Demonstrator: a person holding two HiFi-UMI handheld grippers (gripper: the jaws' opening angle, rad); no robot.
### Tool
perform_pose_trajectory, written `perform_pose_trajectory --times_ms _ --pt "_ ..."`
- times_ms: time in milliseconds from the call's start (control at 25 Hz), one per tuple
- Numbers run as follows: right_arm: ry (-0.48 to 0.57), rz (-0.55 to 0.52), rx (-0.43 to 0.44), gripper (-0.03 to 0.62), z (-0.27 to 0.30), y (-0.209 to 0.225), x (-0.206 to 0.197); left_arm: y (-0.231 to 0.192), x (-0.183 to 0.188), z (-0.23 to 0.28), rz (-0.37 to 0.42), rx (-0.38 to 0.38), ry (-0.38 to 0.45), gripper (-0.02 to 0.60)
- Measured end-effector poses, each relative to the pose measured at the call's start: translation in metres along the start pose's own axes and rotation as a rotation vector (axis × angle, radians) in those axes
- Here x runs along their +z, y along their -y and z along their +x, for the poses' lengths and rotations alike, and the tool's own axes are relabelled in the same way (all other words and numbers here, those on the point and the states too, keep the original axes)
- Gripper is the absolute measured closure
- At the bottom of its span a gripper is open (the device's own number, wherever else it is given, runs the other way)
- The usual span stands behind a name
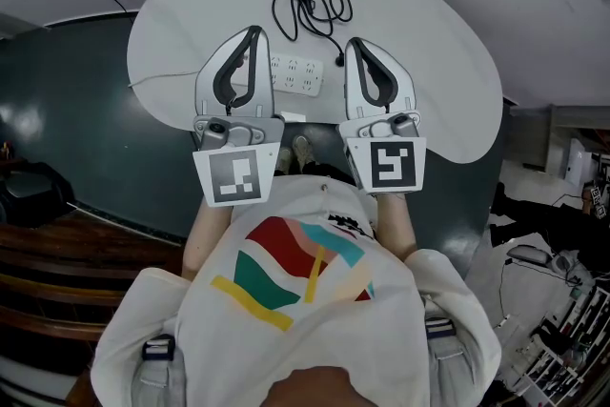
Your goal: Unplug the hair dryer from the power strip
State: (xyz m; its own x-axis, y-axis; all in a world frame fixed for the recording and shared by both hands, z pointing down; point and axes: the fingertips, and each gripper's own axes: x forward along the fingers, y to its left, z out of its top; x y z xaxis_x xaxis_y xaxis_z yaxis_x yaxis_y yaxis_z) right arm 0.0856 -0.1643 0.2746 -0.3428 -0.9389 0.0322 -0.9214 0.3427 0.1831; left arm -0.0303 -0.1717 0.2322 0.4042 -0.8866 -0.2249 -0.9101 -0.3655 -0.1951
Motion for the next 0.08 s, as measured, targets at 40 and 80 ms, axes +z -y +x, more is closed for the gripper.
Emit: perform_pose_trajectory --times_ms 40,80 --pt "-0.003 0.004 0.001 0.582 0.0007 0.0007 -0.0011 -0.0003 -0.0001 0.0005 0.003 0.001 0.002 0.581" --pt "-0.006 0.008 0.002 0.582 0.0013 0.0014 -0.0022 -0.0005 -0.0001 0.0011 0.007 0.003 0.004 0.581"
